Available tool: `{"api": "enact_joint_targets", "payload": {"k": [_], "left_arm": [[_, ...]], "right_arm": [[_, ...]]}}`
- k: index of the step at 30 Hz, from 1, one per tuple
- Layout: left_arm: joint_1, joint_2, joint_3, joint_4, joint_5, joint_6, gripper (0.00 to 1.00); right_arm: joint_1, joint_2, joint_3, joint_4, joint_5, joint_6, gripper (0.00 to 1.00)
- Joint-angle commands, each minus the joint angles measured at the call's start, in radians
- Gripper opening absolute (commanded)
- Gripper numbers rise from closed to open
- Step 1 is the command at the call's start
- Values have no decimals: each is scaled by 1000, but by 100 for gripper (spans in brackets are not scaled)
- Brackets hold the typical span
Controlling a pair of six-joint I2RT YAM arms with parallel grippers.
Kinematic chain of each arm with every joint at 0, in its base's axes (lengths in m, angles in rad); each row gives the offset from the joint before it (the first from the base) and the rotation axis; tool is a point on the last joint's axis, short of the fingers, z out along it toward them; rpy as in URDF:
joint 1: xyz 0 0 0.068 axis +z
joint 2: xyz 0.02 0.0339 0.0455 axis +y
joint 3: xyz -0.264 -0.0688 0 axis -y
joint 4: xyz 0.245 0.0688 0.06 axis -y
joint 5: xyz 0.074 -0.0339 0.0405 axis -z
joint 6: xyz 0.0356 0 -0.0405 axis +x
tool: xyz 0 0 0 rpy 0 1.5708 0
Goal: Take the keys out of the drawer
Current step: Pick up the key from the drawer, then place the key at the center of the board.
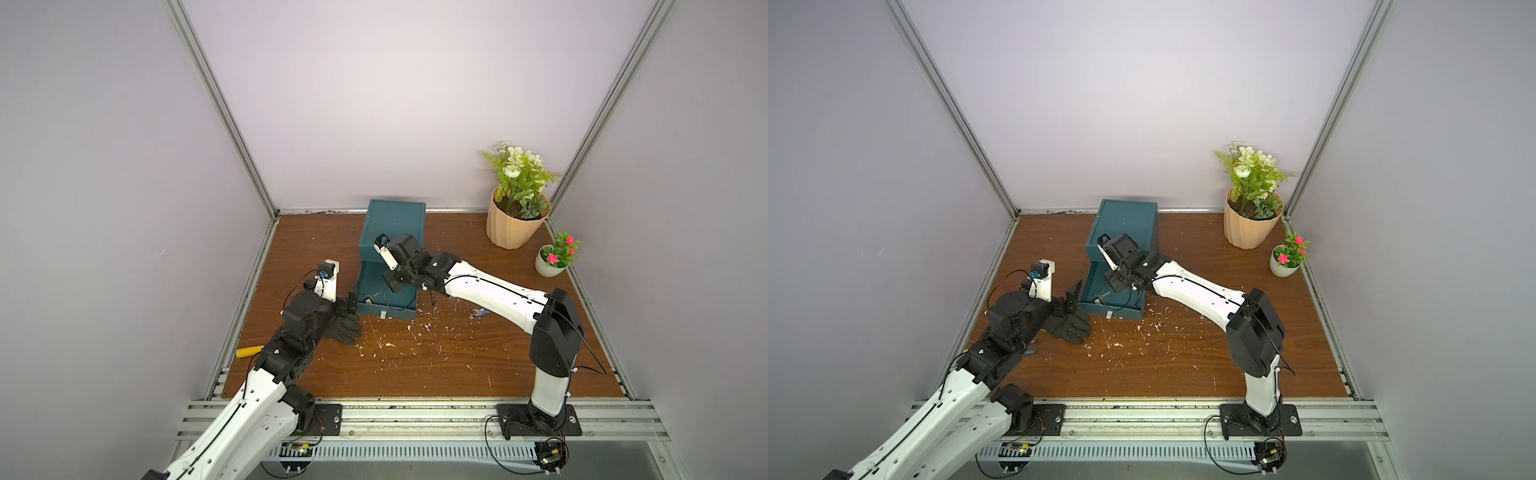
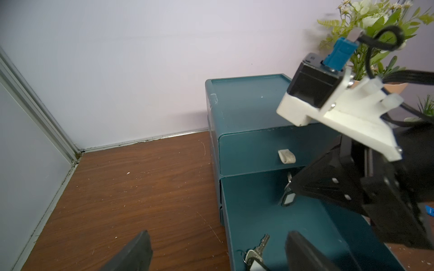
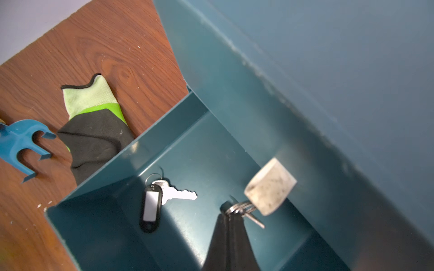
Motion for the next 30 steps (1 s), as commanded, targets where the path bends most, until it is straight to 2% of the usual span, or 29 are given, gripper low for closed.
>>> {"api": "enact_joint_targets", "payload": {"k": [1,10,17,30], "left_arm": [[10,0,-4,49,19,-3,91],[9,29,-1,93,111,20,89],[9,85,27,109,189,57,88],[-21,220,95,179,322,127,87]], "right_arm": [[-2,-84,27,7,12,6,0],[-4,-114,32,-39,35,-19,0],[-13,-149,2,-23,-21,-63,0],[-94,-356,-269,34,-42,39,0]]}}
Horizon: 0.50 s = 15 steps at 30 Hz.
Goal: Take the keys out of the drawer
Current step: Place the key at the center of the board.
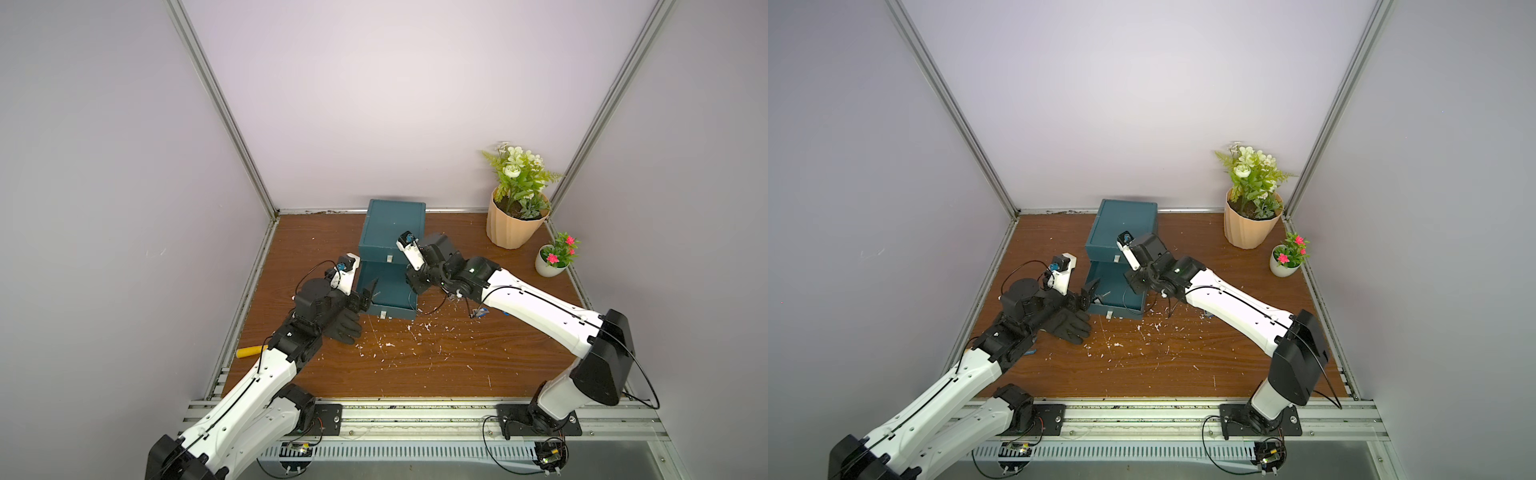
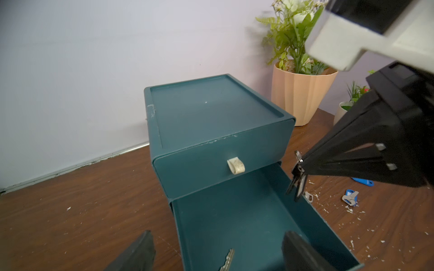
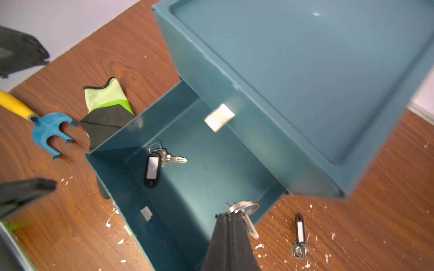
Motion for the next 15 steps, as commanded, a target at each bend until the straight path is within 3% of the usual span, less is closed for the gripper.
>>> {"api": "enact_joint_targets", "payload": {"k": [1,8,15], "left_arm": [[-25,33,42,52,61,45,87],[-75,158,105,71,145,104,88],[-76,237,162,54,243,105,89]], "right_arm": [[-38,-74,-53,24,-13,50,0],[-145,-179,-210,24,-21,116,0],[-225,-179,-340,12,-38,196,0]]}}
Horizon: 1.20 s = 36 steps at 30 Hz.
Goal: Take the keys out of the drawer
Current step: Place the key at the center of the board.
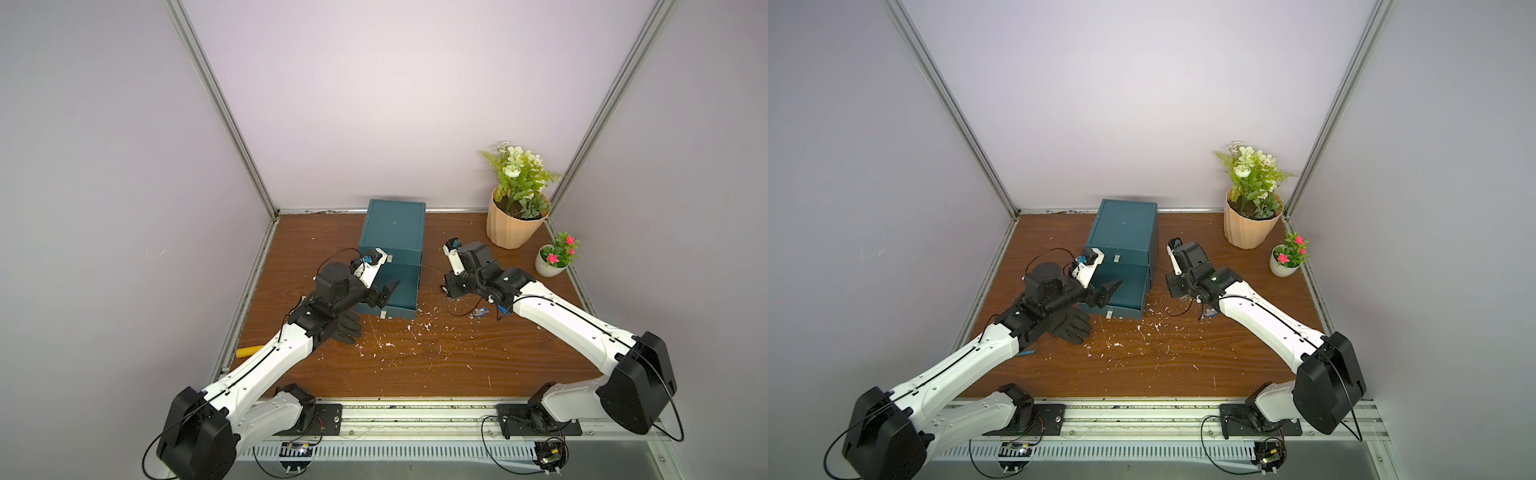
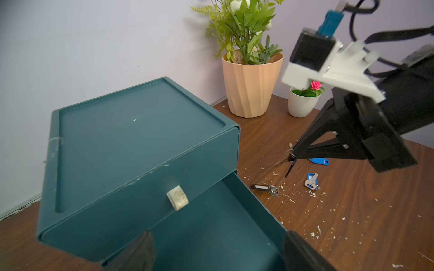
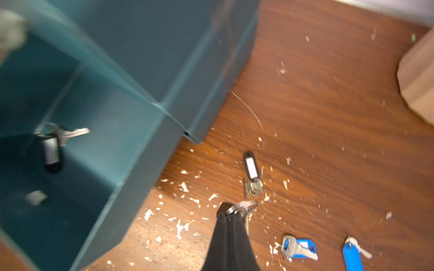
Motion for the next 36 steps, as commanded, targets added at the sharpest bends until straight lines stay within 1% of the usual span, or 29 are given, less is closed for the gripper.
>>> {"api": "enact_joint_targets", "payload": {"k": [1,6,11,15,19,22,24,27,32,36], "left_arm": [[-12,13,45,5,70,22,89],[-11,24,69,-24,69,37,89],[-13,44,84,-34,71,35,89],[-15,58,97,-39,70,35,89],[-18,60,100,-36,51,30,89],[-18,56,96,-38,38,18,89],[-18,50,88,-33,33,13,89],[-17,41,75,-27,32,5,89],[-16,26,65,-36,25,-1,88],[-18,0,44,-32,-4,-1,89]], "right_arm": [[-22,-3,-38,4,-31,66,0],[-60,64,-57,-6,-76,107,0],[-79,105,-70,16,-125,97,0],[-97,128,-89,15,-133,97,0],[-111,141,-92,11,-153,94,6],[-113,140,-86,-4,-147,92,20],[-115,131,-86,-10,-142,91,25],[-115,114,-94,-10,-134,94,27],[-116,92,-84,-28,-132,95,26],[-115,73,-53,-42,-135,77,26]]}}
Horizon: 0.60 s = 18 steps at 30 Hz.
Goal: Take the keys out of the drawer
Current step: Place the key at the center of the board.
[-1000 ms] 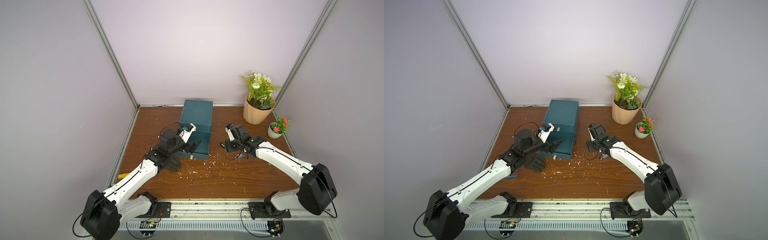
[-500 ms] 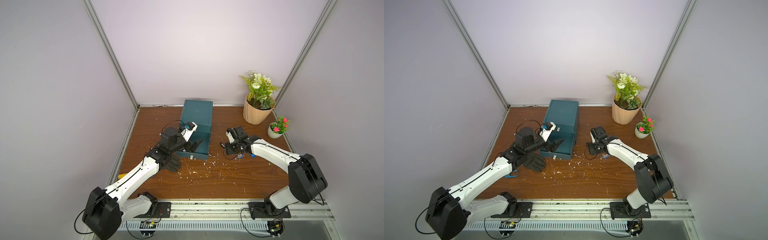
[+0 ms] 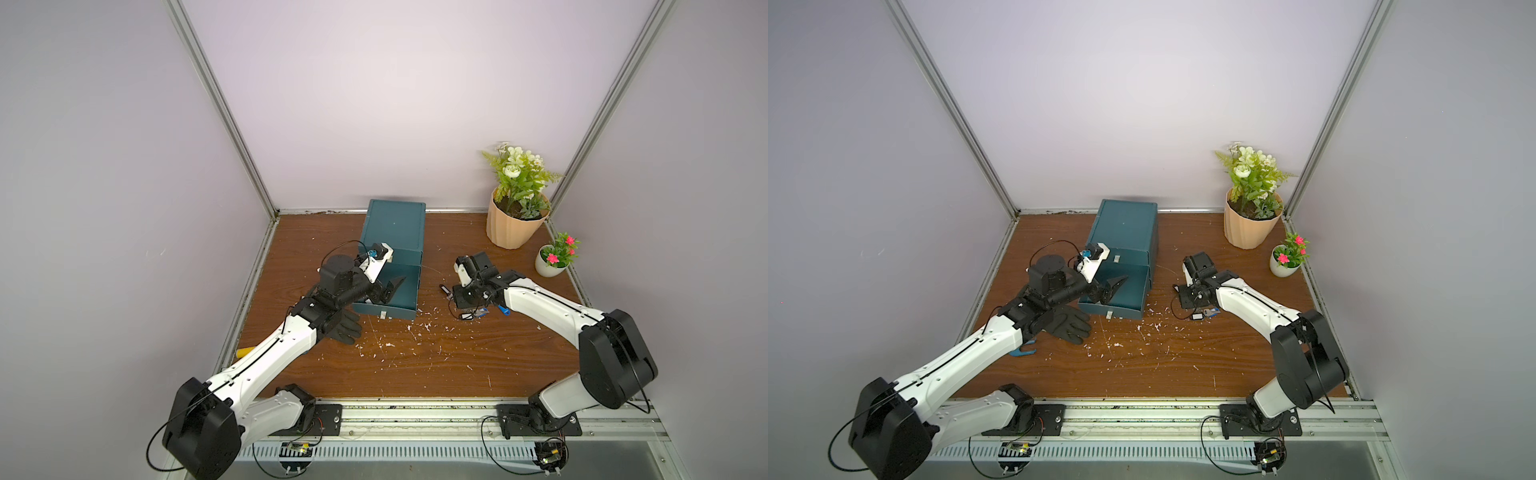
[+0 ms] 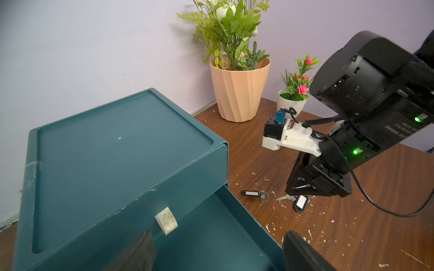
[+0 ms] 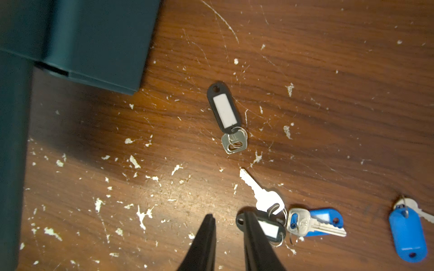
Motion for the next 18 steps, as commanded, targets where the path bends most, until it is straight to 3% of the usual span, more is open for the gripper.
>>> {"api": "enact_joint_targets", "payload": {"k": [1,12,18], "left_arm": [[-11,-35,-27,3,-34,-8,89],[-11,-93,-71,13,-91,-14,88],[-9,-169,-120,23,-227,-75,88]], "right_arm": [[-2,-48,45,-31,0,-14,26],[1,-87,141,-29,-76,-98,24],[22,-122,252,-33,-268,-321,26]]}}
